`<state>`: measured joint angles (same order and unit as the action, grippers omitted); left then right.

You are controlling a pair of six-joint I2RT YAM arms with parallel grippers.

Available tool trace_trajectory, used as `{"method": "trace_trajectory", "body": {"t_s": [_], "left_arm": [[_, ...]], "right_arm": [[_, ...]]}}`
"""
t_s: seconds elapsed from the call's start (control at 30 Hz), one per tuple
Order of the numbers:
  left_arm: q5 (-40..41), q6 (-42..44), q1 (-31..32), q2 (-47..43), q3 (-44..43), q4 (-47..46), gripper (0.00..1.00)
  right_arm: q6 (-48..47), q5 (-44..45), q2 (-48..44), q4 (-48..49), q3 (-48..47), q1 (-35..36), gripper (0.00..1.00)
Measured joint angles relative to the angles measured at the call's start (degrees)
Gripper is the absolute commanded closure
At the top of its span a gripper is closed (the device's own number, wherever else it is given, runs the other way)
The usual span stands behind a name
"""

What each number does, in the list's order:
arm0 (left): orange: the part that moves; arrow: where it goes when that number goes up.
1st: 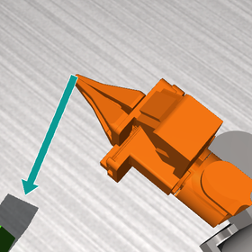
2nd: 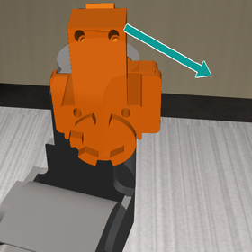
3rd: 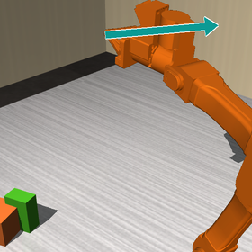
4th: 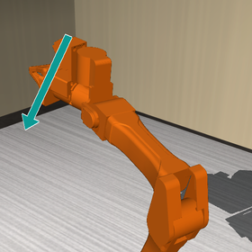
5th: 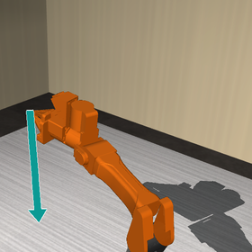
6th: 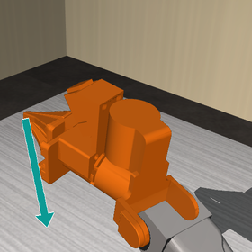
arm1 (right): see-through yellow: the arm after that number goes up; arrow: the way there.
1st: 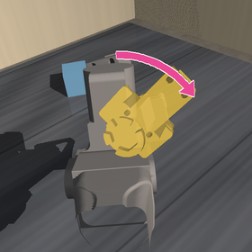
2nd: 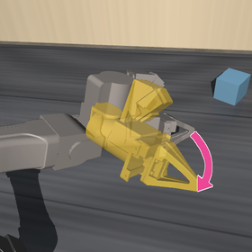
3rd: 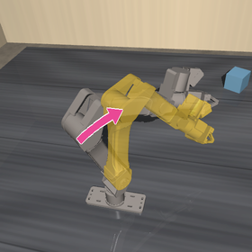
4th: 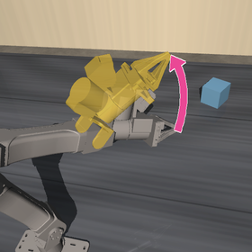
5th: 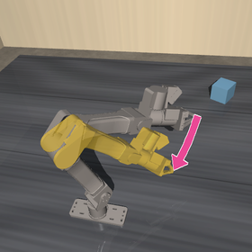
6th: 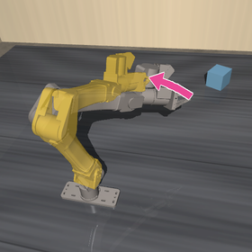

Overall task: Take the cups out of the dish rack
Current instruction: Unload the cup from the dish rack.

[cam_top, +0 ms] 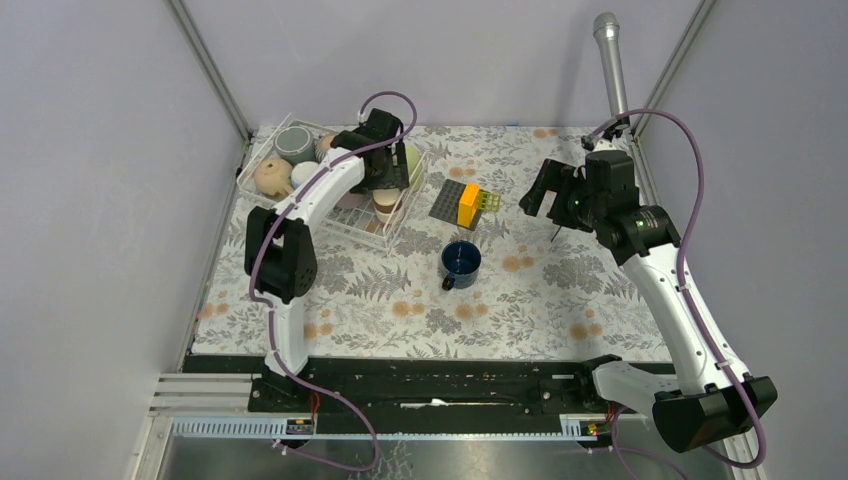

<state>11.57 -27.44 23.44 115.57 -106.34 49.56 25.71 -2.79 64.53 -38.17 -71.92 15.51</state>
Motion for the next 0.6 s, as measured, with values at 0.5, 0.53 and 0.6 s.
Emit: {"method": "trace_trajectory", "body": {"t_s": [0.5,0.53,0.6], "left_arm": [[5.38,0.70,1.14,-0.13,2.56,-0.50,0.19],[5.42,0.79,1.16,-0.13,2.56,-0.46,0.18],[5.66,0.98,1.18,-0.13,2.56,-0.26,0.15]], "right_arm": [[0.00,-0.44,0.02,0.33,0.52,0.74,0.00],[0.00,-0.44,0.02,0.35,0.52,0.76,0.00],[0.00,-0.44,0.02,0.35,0.52,0.85,0.00]]}}
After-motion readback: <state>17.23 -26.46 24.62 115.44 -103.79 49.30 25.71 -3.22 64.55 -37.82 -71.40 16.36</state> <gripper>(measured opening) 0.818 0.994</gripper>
